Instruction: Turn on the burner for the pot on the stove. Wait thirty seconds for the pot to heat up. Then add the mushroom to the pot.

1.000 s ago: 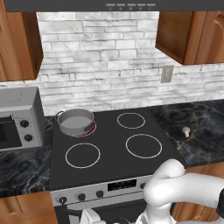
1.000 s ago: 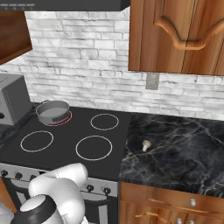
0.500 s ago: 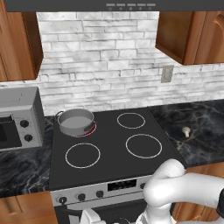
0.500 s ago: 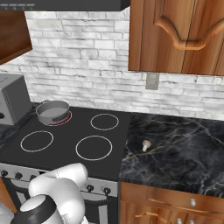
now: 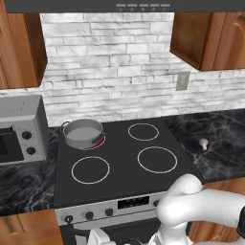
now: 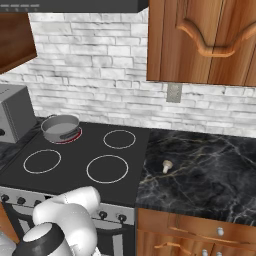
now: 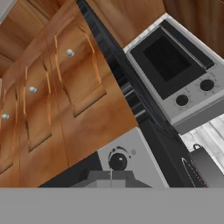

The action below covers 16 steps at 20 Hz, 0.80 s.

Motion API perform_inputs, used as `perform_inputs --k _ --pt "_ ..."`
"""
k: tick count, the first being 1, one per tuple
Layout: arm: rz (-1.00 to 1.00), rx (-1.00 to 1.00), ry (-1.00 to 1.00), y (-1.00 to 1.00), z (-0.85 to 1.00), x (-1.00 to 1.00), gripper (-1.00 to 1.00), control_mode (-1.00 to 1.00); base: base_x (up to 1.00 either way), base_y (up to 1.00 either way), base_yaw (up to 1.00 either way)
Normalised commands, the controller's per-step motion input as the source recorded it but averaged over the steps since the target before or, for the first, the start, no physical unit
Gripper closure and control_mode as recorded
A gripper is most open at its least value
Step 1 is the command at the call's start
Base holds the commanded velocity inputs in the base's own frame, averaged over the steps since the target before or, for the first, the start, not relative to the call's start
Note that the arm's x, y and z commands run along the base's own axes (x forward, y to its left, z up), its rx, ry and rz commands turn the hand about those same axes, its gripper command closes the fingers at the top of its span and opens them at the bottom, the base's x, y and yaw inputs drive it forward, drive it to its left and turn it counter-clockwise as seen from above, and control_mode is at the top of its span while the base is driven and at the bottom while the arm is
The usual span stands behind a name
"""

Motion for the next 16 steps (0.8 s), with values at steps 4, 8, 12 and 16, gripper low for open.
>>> perform_inputs --k 4,8,12,16 --pt "0.0 0.0 0.0 0.0 0.0 0.0 1.0 -1.0 0.0 0.0 0.0" --pt "0.0 0.0 0.0 0.0 0.0 0.0 1.0 -1.0 0.0 0.0 0.0" --pt "0.0 0.0 0.0 0.0 0.0 0.0 1.0 -1.0 0.0 0.0 0.0" --pt "0.0 0.0 0.0 0.0 0.0 0.0 1.0 -1.0 0.0 0.0 0.0"
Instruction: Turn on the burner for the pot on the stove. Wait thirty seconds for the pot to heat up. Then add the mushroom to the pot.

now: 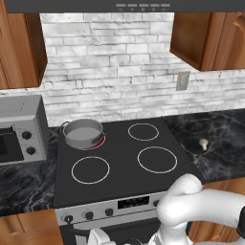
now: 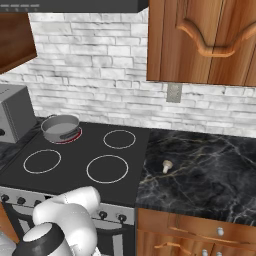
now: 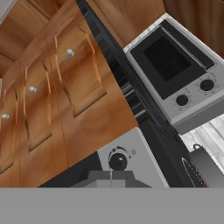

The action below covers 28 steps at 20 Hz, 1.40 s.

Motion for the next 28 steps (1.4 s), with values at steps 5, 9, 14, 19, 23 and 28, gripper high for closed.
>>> perform_inputs --k 5,9,14,19,23,28 --pt "0.0 0.0 0.0 0.0 0.0 0.0 1.0 -1.0 0.0 0.0 0.0" --pt "0.0 0.0 0.0 0.0 0.0 0.0 1.0 -1.0 0.0 0.0 0.0" --pt "0.0 0.0 0.0 0.0 0.0 0.0 1.0 -1.0 0.0 0.0 0.0" --pt "0.0 0.0 0.0 0.0 0.0 0.0 1.0 -1.0 0.0 0.0 0.0" --pt "0.0 0.0 0.0 0.0 0.0 0.0 1.0 -1.0 0.0 0.0 0.0" --pt "0.0 0.0 0.0 0.0 0.0 0.0 1.0 -1.0 0.0 0.0 0.0"
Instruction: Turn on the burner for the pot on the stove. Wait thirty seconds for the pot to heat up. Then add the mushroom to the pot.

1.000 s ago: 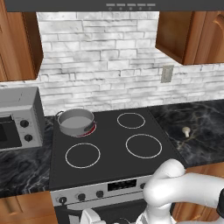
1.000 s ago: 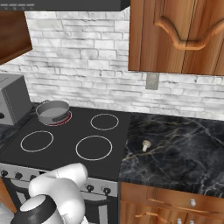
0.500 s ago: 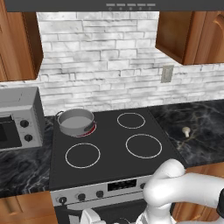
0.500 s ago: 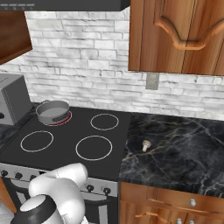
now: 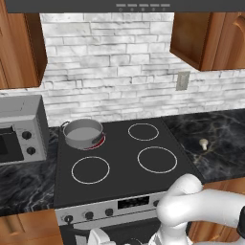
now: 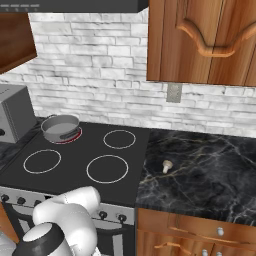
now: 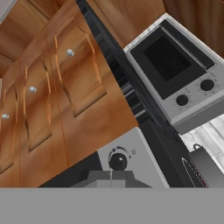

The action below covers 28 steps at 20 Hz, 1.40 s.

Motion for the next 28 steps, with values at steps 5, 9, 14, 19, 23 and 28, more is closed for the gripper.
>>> perform_inputs --k 5,9,14,19,23,28 --pt "0.0 0.0 0.0 0.0 0.0 0.0 1.0 -1.0 0.0 0.0 0.0" --pt "0.0 0.0 0.0 0.0 0.0 0.0 1.0 -1.0 0.0 0.0 0.0" --pt "0.0 0.0 0.0 0.0 0.0 0.0 1.0 -1.0 0.0 0.0 0.0" --pt "0.0 0.0 0.0 0.0 0.0 0.0 1.0 -1.0 0.0 0.0 0.0" --pt "0.0 0.0 0.0 0.0 0.0 0.0 1.0 -1.0 0.0 0.0 0.0" --pt "0.0 0.0 0.0 0.0 0.0 0.0 1.0 -1.0 0.0 0.0 0.0"
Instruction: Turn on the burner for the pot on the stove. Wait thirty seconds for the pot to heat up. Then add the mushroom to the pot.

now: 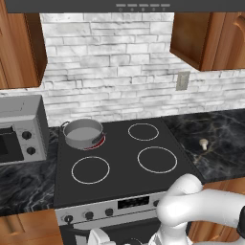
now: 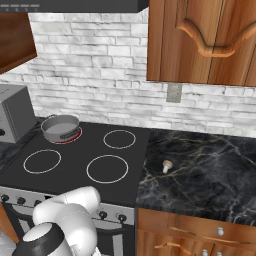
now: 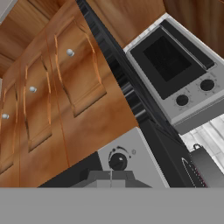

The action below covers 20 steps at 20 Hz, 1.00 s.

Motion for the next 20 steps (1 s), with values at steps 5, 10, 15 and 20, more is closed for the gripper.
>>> perform_inputs --k 5,10,15,20 --pt "0.0 0.0 0.0 0.0 0.0 0.0 1.0 -1.0 0.0 0.0 0.0" --pt "0.0 0.0 0.0 0.0 0.0 0.0 1.0 -1.0 0.0 0.0 0.0" --pt "0.0 0.0 0.0 0.0 0.0 0.0 1.0 -1.0 0.0 0.0 0.0" --pt "0.0 0.0 0.0 0.0 0.0 0.0 1.0 -1.0 0.0 0.0 0.0"
